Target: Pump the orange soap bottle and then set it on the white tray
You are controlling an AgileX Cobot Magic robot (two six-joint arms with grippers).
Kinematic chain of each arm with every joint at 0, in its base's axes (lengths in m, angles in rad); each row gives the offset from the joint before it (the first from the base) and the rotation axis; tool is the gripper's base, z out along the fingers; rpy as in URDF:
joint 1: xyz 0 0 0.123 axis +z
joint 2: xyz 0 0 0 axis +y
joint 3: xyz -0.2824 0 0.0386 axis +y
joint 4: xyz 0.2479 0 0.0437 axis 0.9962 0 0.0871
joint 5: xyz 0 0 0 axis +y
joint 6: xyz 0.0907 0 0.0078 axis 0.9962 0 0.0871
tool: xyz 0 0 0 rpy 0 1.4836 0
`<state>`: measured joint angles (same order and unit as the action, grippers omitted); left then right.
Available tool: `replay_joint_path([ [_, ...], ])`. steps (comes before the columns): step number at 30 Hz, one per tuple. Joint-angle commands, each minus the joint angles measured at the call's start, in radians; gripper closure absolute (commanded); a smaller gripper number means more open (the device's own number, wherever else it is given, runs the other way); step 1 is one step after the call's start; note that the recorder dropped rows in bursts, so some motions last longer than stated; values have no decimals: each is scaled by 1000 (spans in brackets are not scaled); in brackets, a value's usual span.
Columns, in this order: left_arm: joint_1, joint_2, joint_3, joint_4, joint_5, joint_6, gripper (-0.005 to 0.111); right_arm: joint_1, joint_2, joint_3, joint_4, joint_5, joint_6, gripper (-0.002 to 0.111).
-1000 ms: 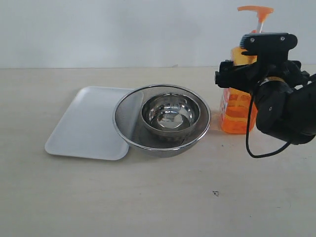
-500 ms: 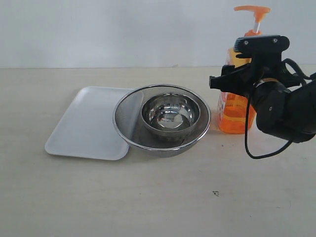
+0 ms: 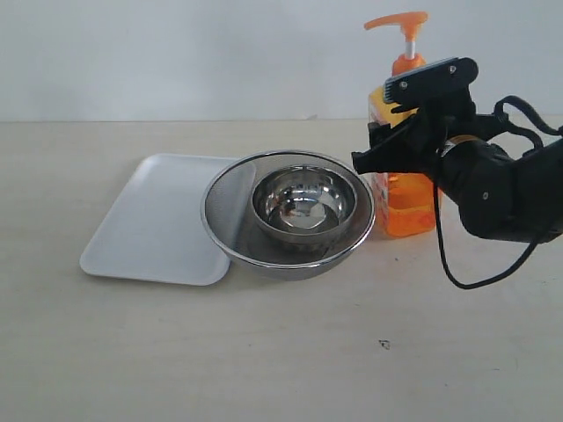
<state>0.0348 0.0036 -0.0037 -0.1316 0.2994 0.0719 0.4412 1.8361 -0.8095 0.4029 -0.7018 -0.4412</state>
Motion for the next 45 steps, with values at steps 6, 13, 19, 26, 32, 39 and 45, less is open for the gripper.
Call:
replay_joint_path([
  [6, 2, -4, 4, 0, -3, 3, 102, -1, -31, 40, 24, 180, 1, 108],
  [13, 2, -4, 4, 0, -3, 3, 102, 23, -165, 140, 168, 197, -140, 108],
  [19, 2, -4, 4, 0, -3, 3, 102, 130, -220, 211, 368, -12, -271, 108],
  [26, 2, -4, 4, 0, -3, 3, 102, 150, -187, 208, 372, -90, -289, 108],
  [32, 2, -4, 4, 0, -3, 3, 102, 150, -160, 208, 307, -155, -293, 108],
  [39, 2, -4, 4, 0, -3, 3, 102, 150, -158, 208, 239, -169, -293, 108],
  [45, 2, -4, 4, 0, -3, 3, 102, 150, -158, 208, 234, -157, -289, 108],
])
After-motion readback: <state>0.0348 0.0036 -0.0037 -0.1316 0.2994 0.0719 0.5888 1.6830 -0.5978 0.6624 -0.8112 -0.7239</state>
